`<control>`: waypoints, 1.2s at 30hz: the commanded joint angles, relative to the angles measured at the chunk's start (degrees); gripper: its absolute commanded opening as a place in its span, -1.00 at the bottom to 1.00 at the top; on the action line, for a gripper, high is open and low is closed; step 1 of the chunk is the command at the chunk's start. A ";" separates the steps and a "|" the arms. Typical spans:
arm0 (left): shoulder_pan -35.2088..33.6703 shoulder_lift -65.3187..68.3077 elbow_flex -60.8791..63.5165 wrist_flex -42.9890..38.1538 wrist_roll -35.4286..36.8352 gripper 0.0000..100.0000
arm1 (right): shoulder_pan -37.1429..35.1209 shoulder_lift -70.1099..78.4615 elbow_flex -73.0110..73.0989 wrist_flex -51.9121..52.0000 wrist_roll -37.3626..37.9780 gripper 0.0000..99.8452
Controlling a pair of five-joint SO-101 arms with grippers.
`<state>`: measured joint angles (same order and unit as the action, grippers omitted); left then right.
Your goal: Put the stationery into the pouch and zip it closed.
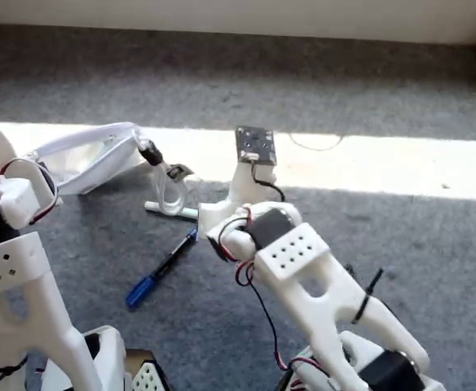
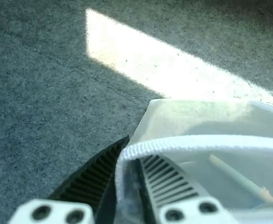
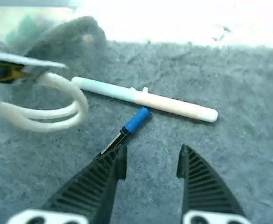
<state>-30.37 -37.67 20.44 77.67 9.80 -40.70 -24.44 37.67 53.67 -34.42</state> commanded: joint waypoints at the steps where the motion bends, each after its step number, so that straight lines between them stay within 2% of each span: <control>1: -3.30 0.04 -0.66 -0.88 1.93 -0.99 | -1.89 6.64 -6.02 -0.48 -5.27 -0.66; 13: -3.03 0.04 -0.40 -0.97 2.11 -0.99 | -2.42 26.77 -21.32 -0.66 -13.19 -0.66; 29: -3.03 0.04 -0.31 -0.97 2.11 -0.99 | -4.44 42.33 -30.81 -0.40 -14.68 -0.66; 36: -2.95 0.04 -0.31 -0.97 2.20 -0.99 | -4.26 42.42 -30.81 -0.31 -14.68 -0.90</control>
<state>-32.66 -37.58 20.53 77.58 11.38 -44.48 18.46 9.36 53.67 -48.48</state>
